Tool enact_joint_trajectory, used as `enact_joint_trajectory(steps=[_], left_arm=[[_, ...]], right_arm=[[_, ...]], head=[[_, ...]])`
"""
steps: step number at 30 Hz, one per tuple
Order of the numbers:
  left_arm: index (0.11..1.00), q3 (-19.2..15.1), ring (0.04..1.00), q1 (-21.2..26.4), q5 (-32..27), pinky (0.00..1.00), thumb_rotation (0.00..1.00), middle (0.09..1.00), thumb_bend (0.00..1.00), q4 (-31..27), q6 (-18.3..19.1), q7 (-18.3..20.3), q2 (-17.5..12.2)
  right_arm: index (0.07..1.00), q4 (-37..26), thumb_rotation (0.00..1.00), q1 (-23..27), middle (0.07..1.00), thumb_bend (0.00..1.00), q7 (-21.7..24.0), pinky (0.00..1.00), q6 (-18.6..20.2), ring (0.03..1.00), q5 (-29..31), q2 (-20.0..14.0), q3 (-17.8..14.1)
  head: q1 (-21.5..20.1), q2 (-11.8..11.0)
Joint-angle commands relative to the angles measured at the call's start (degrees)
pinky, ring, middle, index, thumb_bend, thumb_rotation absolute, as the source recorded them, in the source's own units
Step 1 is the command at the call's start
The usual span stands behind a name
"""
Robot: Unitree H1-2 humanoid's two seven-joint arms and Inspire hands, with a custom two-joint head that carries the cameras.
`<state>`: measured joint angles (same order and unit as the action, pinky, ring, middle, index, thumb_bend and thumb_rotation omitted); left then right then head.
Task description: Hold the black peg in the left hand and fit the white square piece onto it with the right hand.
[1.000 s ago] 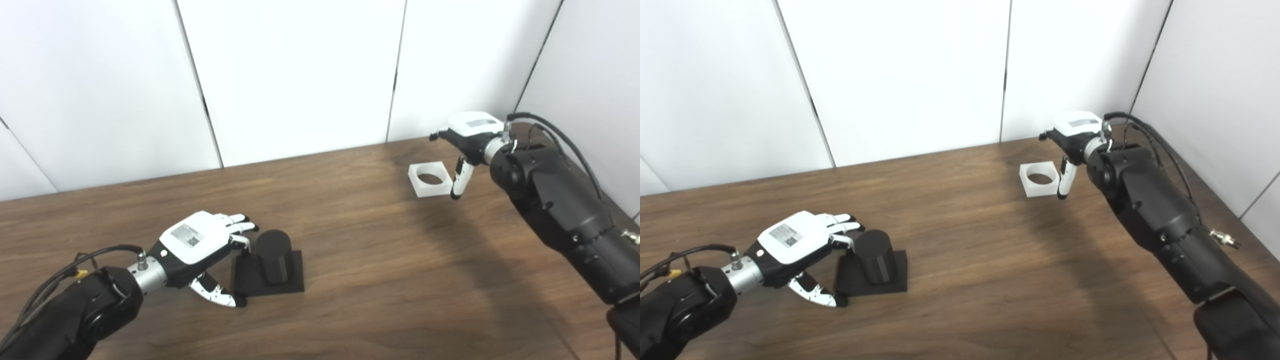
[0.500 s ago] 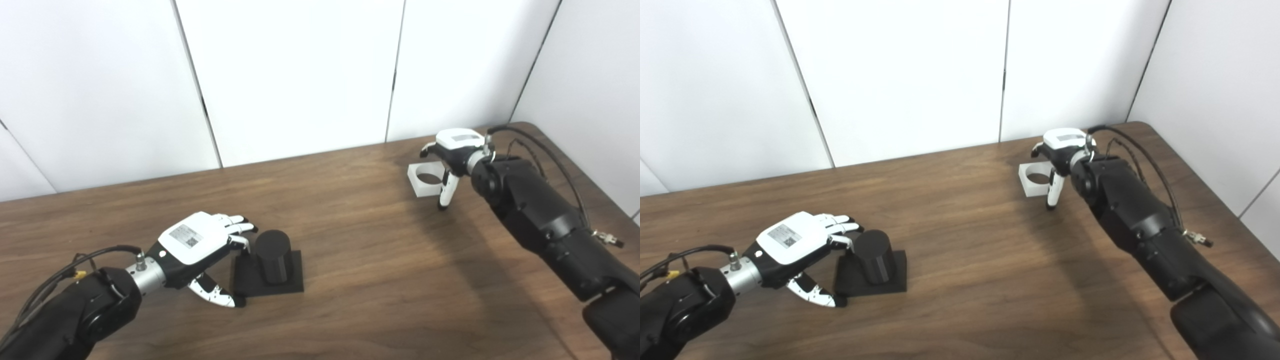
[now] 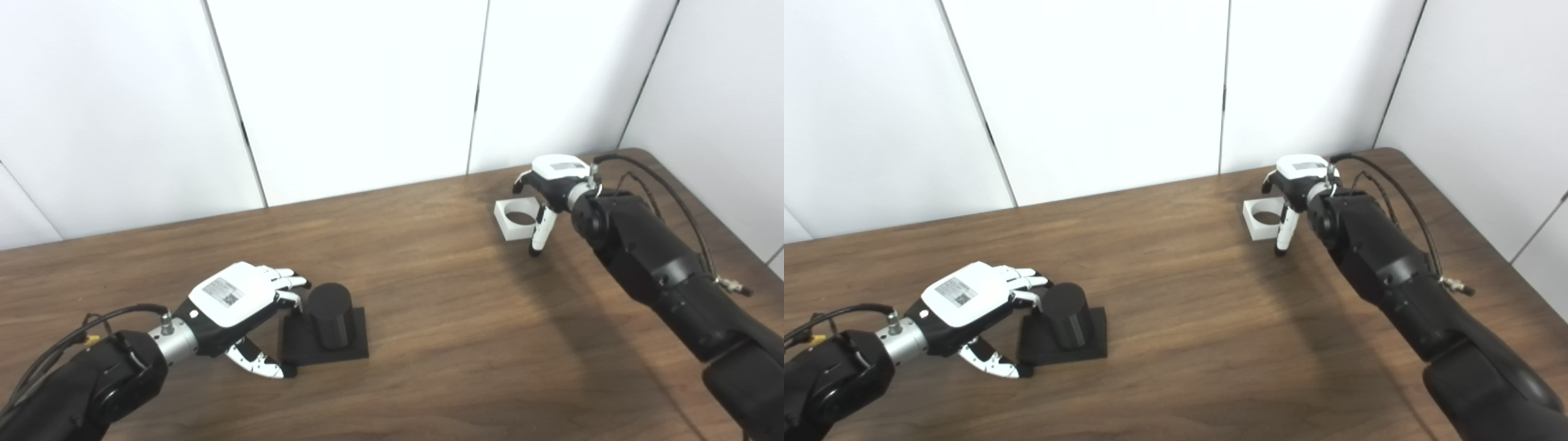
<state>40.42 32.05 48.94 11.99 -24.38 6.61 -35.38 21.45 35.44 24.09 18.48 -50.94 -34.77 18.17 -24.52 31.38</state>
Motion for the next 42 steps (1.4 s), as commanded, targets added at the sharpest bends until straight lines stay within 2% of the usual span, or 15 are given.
enact_joint_trajectory(steps=[1,7,10,12,14,16,17,20,27,30,37,42], left_arm=[[0.603,3.18,0.894,-4.57,3.32,0.83,0.27,0.889,0.91,1.23,-1.57,8.04,-2.64],[0.599,2.17,0.89,-5.07,2.41,0.82,0.24,0.887,0.92,0.37,-1.71,8.69,-2.86],[0.597,1.92,0.889,-5.01,2.28,0.81,0.23,0.887,0.92,0.0,-1.97,9.06,-2.97],[0.597,1.64,0.891,-5.04,1.89,0.81,0.23,0.887,0.92,-0.23,-1.95,9.46,-3.0],[0.596,1.28,0.894,-5.21,1.61,0.82,0.22,0.887,0.92,-0.69,-1.7,10.08,-3.08],[0.597,1.1,0.898,-5.26,1.61,0.82,0.22,0.888,0.93,-1.11,-1.51,10.69,-3.11],[0.596,1.04,0.897,-5.24,1.51,0.82,0.21,0.888,0.93,-1.31,-1.5,11.03,-3.11],[0.598,0.91,0.895,-5.23,1.84,0.82,0.22,0.887,0.93,-1.6,-1.51,11.43,-2.99],[0.591,0.62,0.882,-5.44,2.08,0.8,0.21,0.876,0.94,-1.36,-1.59,11.3,-2.41],[0.595,0.59,0.886,-5.46,1.92,0.81,0.22,0.881,0.93,-1.25,-1.52,11.4,-2.21],[0.593,0.73,0.887,-5.26,1.77,0.81,0.23,0.883,0.92,-1.02,-1.67,11.42,-1.89],[0.593,0.82,0.889,-5.15,2.33,0.81,0.23,0.887,0.92,-0.6,-1.63,10.89,-1.59]], right_arm=[[0.73,1.19,0.23,2.61,0.885,0.76,-0.96,0.72,0.21,0.858,0.08,-0.15,0.4],[0.647,5.56,0.3,4.17,0.862,0.7,-1.46,0.74,1.83,0.85,2.31,0.46,-0.83],[0.631,6.33,0.28,4.79,0.853,0.7,-0.76,0.82,4.7,0.89,3.29,0.85,-1.48],[0.661,6.86,0.29,5.32,0.843,0.68,0.15,0.78,5.63,0.887,3.69,0.83,-1.13],[0.645,7.14,0.27,5.53,0.807,0.68,0.32,0.7,5.55,0.842,4.42,0.72,-1.0],[0.627,7.19,0.24,5.51,0.803,0.67,0.36,0.69,4.71,0.83,5.76,0.43,-1.16],[0.548,7.12,0.18,5.4,0.812,0.58,0.3,0.71,4.06,0.842,6.6,0.24,-1.34],[0.493,6.51,0.14,4.88,0.819,0.52,-0.2,0.81,2.1,0.882,8.64,-0.47,-1.63],[0.483,5.86,0.13,3.82,0.824,0.52,-1.61,0.88,0.25,0.903,11.84,-1.79,-2.08],[0.481,5.66,0.13,3.15,0.819,0.52,-2.98,0.9,-1.67,0.906,13.69,-2.07,-2.95],[0.484,3.95,0.13,1.95,0.798,0.52,-5.06,0.84,-5.8,0.871,14.97,-3.07,-3.02],[0.484,0.9,0.13,0.77,0.784,0.52,-6.48,0.84,-8.84,0.853,15.5,-3.28,-3.73]], head=[[-0.07,0.15],[0.11,0.62],[0.15,0.66],[0.15,0.66],[0.47,1.05],[0.5,1.21],[0.59,1.33],[0.79,1.42],[1.21,1.64],[1.21,1.64],[1.89,2.34],[2.34,2.55]])
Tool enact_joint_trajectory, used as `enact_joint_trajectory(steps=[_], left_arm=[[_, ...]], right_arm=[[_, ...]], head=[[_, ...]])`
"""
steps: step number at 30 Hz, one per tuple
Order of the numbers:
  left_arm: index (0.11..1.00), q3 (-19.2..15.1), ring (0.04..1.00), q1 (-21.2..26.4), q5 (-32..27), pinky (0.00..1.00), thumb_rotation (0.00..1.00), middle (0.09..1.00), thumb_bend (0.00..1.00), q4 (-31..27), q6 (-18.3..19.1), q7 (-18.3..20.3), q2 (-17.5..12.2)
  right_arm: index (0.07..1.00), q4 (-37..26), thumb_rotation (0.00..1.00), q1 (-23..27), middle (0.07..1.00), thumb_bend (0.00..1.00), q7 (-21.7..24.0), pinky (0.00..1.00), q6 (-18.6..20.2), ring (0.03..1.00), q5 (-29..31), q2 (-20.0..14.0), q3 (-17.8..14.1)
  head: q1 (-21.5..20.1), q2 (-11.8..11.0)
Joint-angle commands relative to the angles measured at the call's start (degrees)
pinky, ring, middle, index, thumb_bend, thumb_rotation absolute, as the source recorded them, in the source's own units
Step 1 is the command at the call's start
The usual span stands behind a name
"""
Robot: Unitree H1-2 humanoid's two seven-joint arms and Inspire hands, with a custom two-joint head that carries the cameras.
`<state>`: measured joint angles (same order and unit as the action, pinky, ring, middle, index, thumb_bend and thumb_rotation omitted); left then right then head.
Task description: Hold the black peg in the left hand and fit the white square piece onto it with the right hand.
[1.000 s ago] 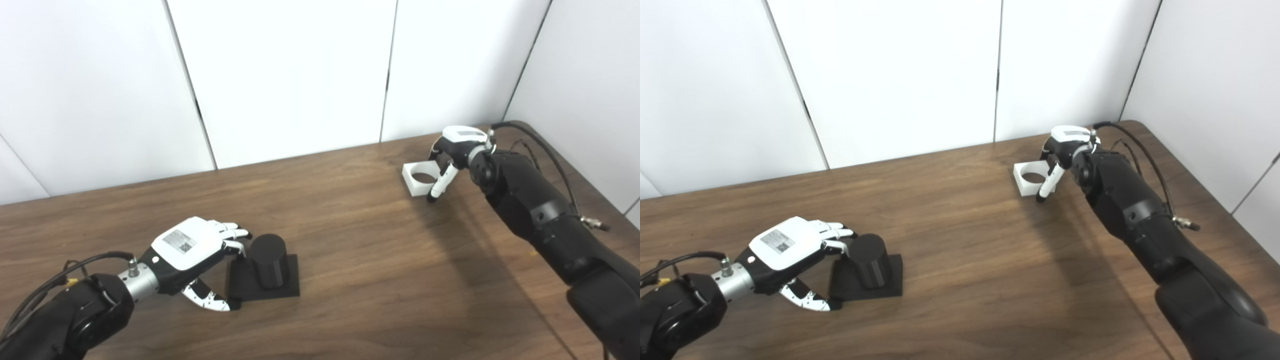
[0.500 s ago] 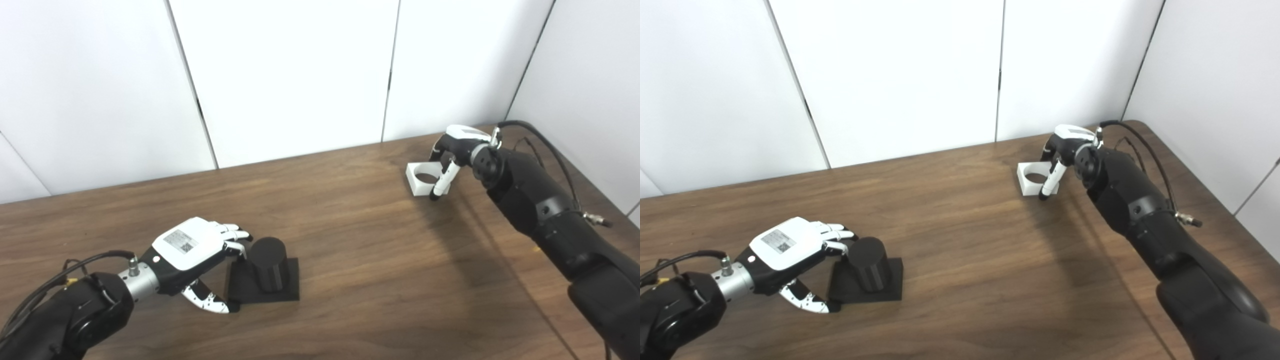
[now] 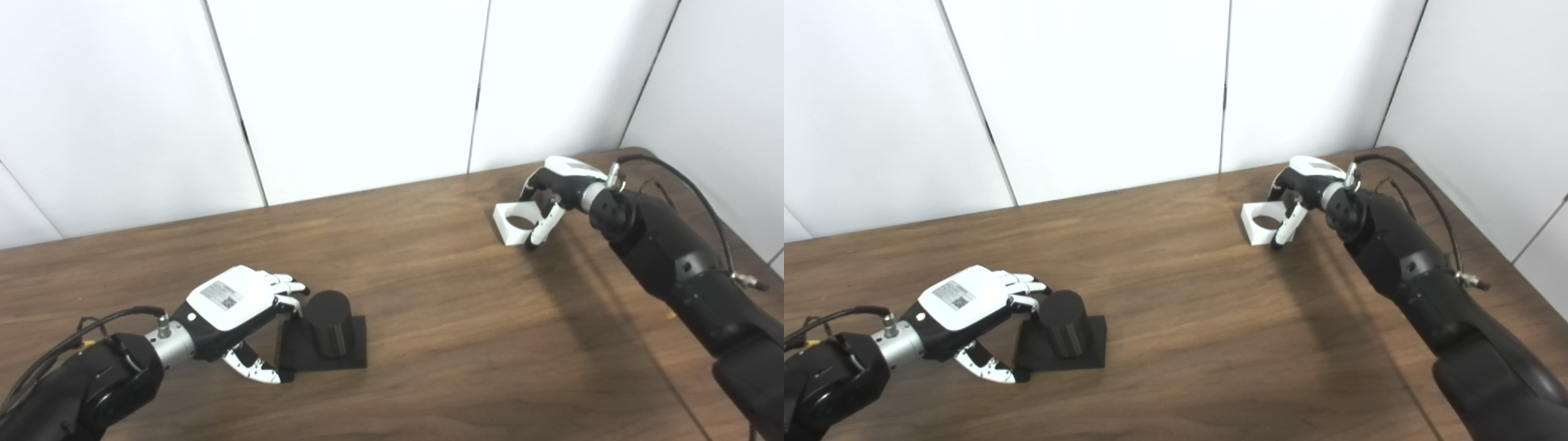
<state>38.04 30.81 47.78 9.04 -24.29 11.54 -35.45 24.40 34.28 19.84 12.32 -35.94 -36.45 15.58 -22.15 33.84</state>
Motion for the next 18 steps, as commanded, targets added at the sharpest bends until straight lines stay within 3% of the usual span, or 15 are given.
enact_joint_trajectory(steps=[1,8,18], left_arm=[[0.591,3.22,0.888,-3.88,3.63,0.81,0.23,0.887,0.92,2.39,-1.79,5.73,-1.49],[0.595,3.05,0.899,-3.84,3.8,0.82,0.24,0.893,0.92,2.29,-1.21,5.92,-1.32],[0.605,3.51,0.918,-3.61,4.54,0.83,0.29,0.905,0.9,1.06,0.47,7.52,-0.26]], right_arm=[[0.484,-2.55,0.13,1.75,0.78,0.52,-2.63,0.84,-3.36,0.849,0.62,-1.61,-1.27],[0.484,-9.02,0.13,0.65,0.763,0.52,-2.05,0.79,-4.61,0.824,1.21,-1.87,-1.74],[0.485,-21.27,0.13,-0.84,0.765,0.52,2.91,0.73,-4.49,0.819,2.13,-2.32,-1.58]], head=[[0.18,0.1],[1.55,0.46],[8.52,2.95]])
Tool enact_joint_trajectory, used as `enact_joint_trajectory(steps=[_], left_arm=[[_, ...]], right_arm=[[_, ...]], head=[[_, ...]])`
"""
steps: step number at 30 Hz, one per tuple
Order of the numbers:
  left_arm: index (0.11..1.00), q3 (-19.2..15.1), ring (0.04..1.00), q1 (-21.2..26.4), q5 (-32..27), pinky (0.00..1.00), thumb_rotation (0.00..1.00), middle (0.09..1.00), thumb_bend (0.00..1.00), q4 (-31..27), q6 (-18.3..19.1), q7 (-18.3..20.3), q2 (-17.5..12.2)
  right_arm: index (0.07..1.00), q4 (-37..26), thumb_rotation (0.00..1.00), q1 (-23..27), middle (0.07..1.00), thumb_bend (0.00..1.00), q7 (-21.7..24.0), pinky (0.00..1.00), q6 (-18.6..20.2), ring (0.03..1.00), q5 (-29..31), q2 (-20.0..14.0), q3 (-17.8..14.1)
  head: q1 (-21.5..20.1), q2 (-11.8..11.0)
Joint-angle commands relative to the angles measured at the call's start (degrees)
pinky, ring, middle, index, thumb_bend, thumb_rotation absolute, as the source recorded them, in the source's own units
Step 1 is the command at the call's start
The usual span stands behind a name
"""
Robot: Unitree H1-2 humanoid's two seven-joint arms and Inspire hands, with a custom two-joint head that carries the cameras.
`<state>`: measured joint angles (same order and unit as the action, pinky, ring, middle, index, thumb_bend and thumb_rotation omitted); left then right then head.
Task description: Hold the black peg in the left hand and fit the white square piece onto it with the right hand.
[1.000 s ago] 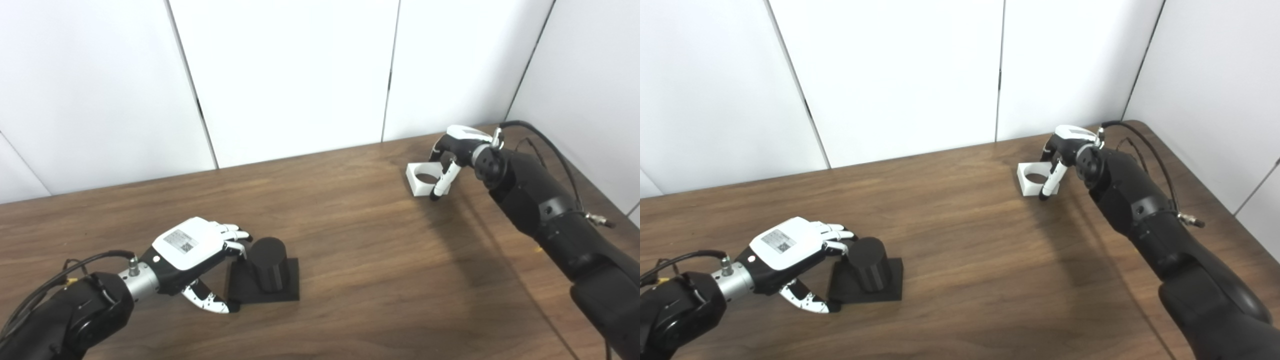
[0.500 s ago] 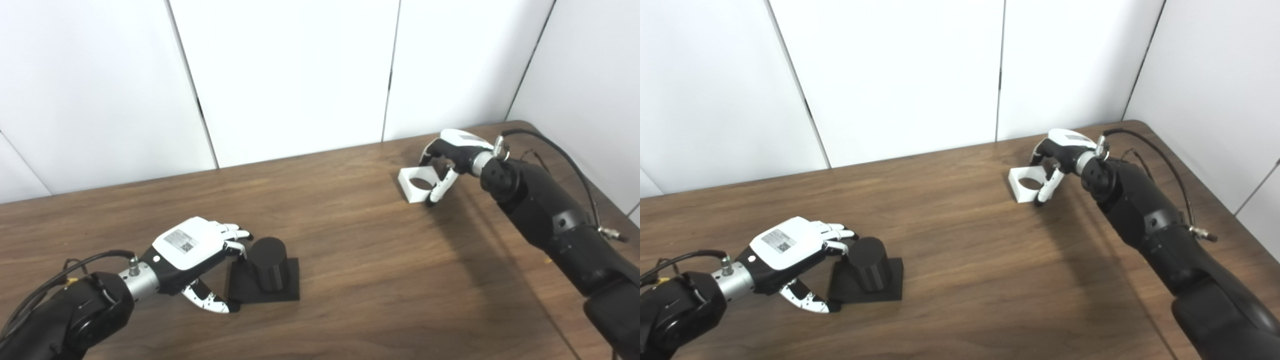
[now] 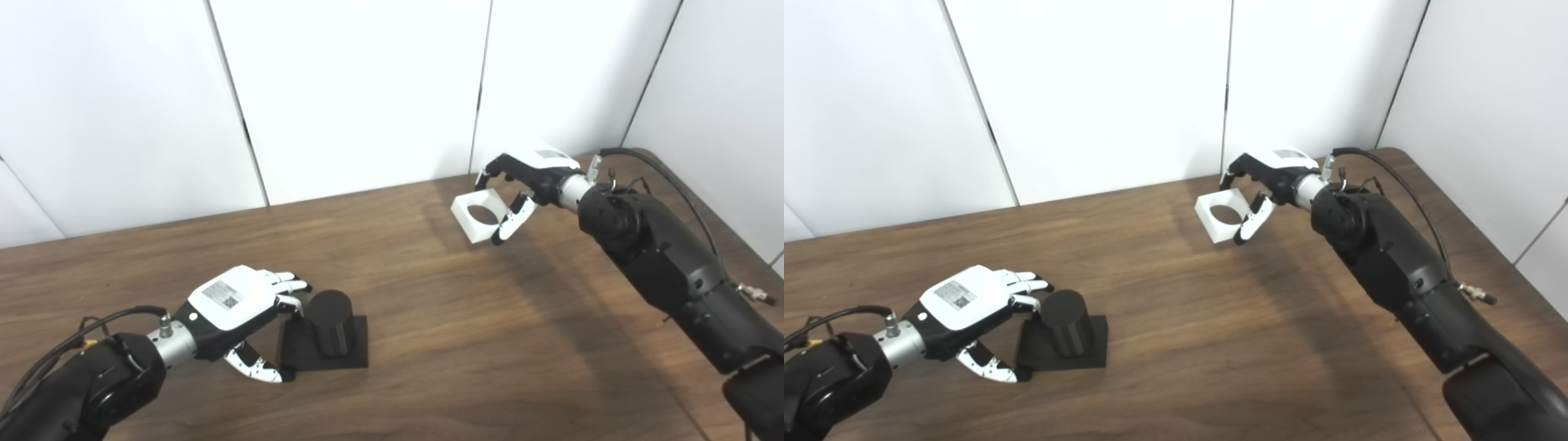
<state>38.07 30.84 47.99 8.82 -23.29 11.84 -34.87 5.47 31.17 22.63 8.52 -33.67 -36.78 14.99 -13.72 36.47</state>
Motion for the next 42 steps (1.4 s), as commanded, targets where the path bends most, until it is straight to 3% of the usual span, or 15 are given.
enact_joint_trajectory(steps=[1,10,19,26,42], left_arm=[[0.605,3.5,0.923,-3.66,4.35,0.84,0.29,0.908,0.9,1.05,-0.27,7.38,-0.72],[0.589,3.44,0.932,-3.73,4.95,0.84,0.3,0.913,0.91,1.07,0.67,6.69,0.86],[0.599,3.91,0.952,-2.86,5.69,0.85,0.35,0.92,0.9,0.86,2.01,8.54,1.9],[0.6,3.91,0.952,-2.65,6.3,0.85,0.36,0.925,0.9,0.2,2.51,9.13,2.56],[0.605,4.4,0.961,-2.54,6.74,0.87,0.38,0.933,0.9,0.37,3.43,10.3,3.83]], right_arm=[[0.485,-3.41,0.13,2.07,0.766,0.52,0.52,0.73,-1.1,0.821,0.04,-2.0,-1.04],[0.483,-11.45,0.13,0.78,0.768,0.52,3.48,0.7,-3.34,0.797,1.43,-1.15,-0.96],[0.483,-15.48,0.13,1.03,0.769,0.52,5.87,0.7,-4.42,0.805,2.56,1.73,-0.21],[0.482,-17.76,0.13,1.67,0.768,0.52,7.24,0.68,-6.09,0.799,3.31,4.39,0.77],[0.482,-20.51,0.14,2.96,0.769,0.51,10.65,0.68,-5.16,0.799,2.89,9.67,2.65]], head=[[0.98,0.46],[8.38,1.97],[12.4,2.81],[14.07,3.27],[14.96,3.5]])
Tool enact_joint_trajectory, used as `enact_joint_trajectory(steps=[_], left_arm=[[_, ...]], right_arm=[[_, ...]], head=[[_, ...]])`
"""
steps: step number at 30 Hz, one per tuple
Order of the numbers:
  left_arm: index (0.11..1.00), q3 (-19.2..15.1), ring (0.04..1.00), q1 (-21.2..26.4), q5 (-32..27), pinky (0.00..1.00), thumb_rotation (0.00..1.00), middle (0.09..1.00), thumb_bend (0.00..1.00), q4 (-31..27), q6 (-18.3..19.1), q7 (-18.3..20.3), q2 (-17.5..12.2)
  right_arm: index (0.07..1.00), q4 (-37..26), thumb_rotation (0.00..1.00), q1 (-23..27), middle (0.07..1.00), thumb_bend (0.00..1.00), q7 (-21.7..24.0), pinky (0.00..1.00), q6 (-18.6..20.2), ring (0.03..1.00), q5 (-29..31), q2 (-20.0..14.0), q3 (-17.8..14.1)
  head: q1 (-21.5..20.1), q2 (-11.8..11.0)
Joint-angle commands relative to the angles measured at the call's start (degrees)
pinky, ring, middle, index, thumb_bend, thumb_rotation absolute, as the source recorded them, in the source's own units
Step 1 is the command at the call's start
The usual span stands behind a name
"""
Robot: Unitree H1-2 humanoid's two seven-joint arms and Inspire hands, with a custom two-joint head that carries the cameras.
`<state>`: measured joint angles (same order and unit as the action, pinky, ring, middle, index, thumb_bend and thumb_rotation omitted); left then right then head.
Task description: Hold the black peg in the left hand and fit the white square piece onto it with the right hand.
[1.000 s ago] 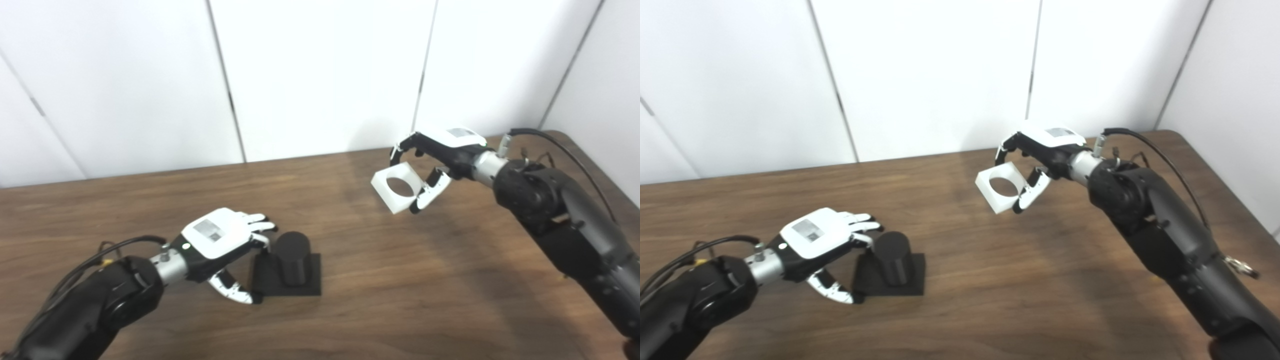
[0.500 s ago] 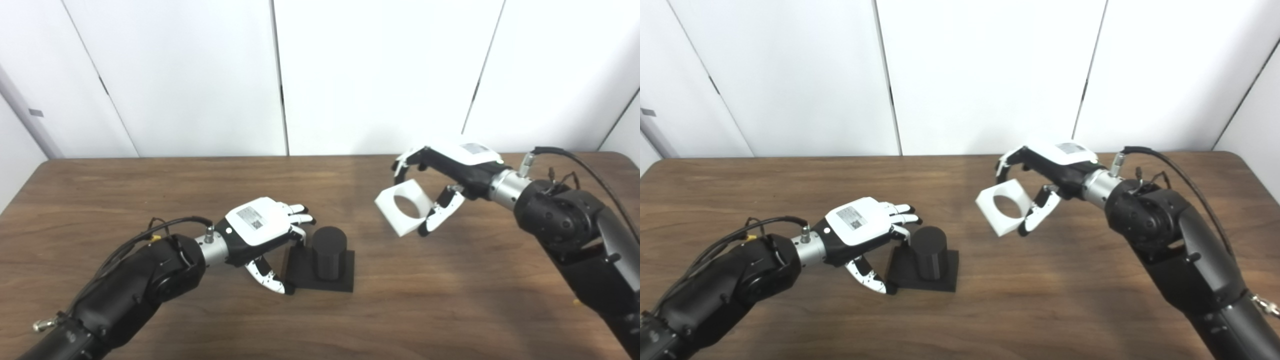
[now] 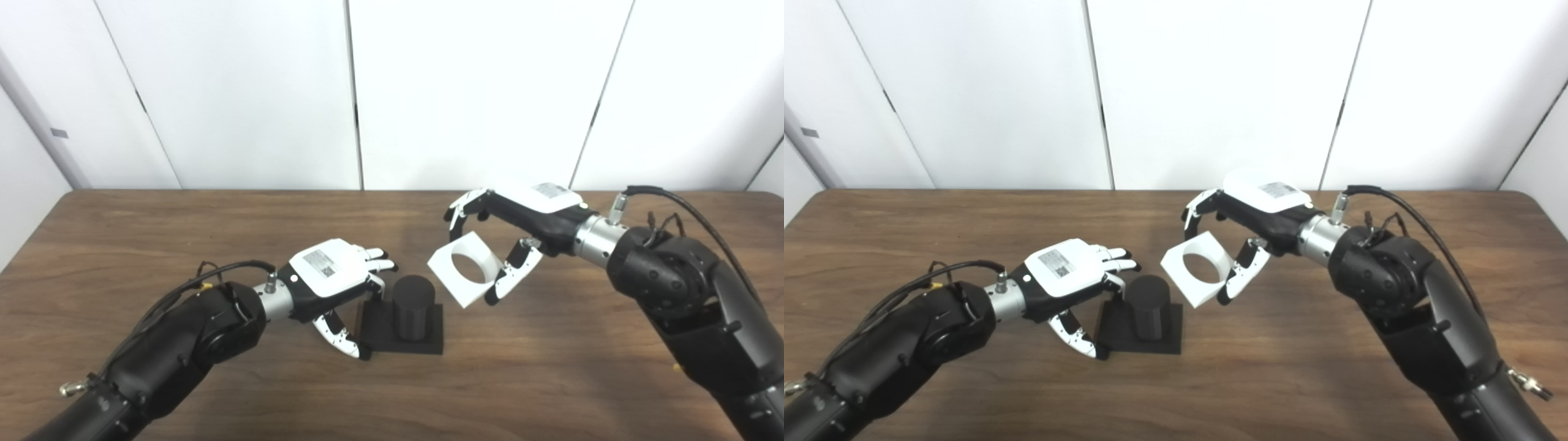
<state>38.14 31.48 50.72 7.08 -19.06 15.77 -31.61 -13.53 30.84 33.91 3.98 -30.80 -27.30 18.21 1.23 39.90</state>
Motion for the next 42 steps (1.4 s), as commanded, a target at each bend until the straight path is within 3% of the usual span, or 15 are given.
enact_joint_trajectory(steps=[1,19,42], left_arm=[[0.607,4.34,0.961,-3.21,4.01,0.87,0.39,0.934,0.9,2.09,-0.81,6.37,0.6],[0.606,4.02,0.966,-3.41,3.83,0.88,0.39,0.938,0.9,1.26,-0.15,6.4,1.0],[0.611,4.15,0.974,-3.58,3.9,0.88,0.41,0.949,0.89,-0.45,0.89,8.12,1.29]], right_arm=[[0.483,-1.46,0.14,3.35,0.77,0.51,-0.6,0.68,-0.79,0.799,-0.09,0.39,-0.44],[0.482,1.75,0.14,3.06,0.763,0.51,-1.56,0.68,-2.98,0.787,-0.66,4.34,2.17],[0.483,10.24,0.14,3.03,0.765,0.52,-3.47,0.68,-5.33,0.784,-1.8,8.78,4.68]], head=[[0.01,0.07],[0.7,0.76],[1.41,1.18]])
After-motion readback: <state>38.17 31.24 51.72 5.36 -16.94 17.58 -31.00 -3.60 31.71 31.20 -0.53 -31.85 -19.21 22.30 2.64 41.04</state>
